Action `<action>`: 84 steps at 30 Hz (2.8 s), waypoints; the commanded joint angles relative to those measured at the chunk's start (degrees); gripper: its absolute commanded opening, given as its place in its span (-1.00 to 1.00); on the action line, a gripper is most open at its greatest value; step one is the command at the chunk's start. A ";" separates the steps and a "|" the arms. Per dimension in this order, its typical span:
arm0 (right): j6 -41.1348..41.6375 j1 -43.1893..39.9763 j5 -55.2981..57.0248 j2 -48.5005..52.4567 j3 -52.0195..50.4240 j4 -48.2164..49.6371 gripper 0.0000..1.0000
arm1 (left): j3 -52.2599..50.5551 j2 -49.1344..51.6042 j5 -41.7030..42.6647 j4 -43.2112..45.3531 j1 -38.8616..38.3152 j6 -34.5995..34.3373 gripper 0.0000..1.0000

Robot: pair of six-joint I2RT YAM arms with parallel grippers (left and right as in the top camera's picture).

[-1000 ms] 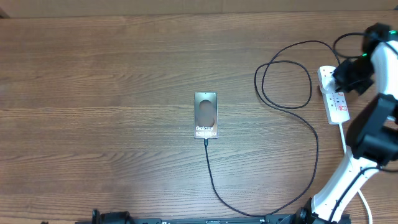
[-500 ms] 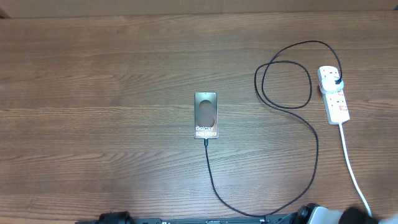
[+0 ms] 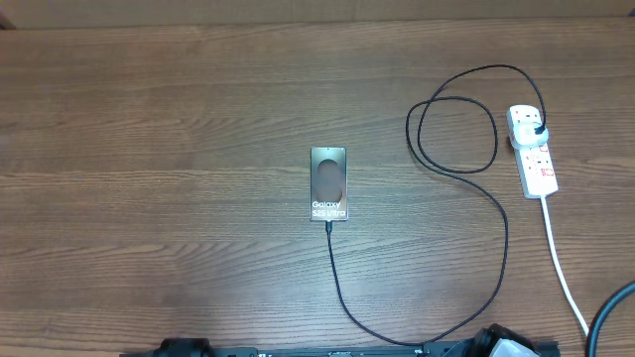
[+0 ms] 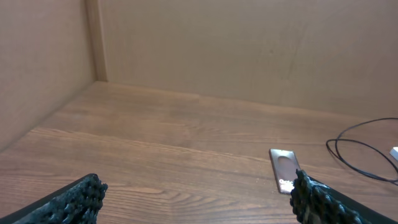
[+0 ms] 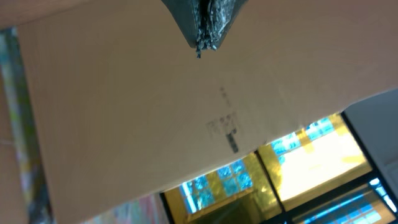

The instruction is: Plug charger to phone and switch on socket

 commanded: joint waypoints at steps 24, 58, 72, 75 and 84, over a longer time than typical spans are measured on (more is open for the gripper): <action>-0.68 9.14 -2.21 -19.47 -30.29 15.74 -0.89 | -6.86 -0.57 1.42 8.94 6.60 -4.57 0.99; -13.35 10.54 -0.94 -36.54 -30.27 16.79 -0.85 | -79.17 -0.57 7.43 86.51 6.51 -4.26 1.00; -13.33 10.54 -0.52 -37.42 -30.18 17.22 -0.85 | -81.85 -0.57 11.39 86.12 6.51 1.75 0.99; -13.29 10.54 -0.55 -37.42 -30.18 17.94 -0.81 | -81.85 -0.57 11.28 84.56 6.51 1.73 1.00; -13.31 10.58 -0.55 -37.42 -29.24 20.11 -0.31 | -81.85 -0.55 11.23 84.30 6.51 1.73 0.99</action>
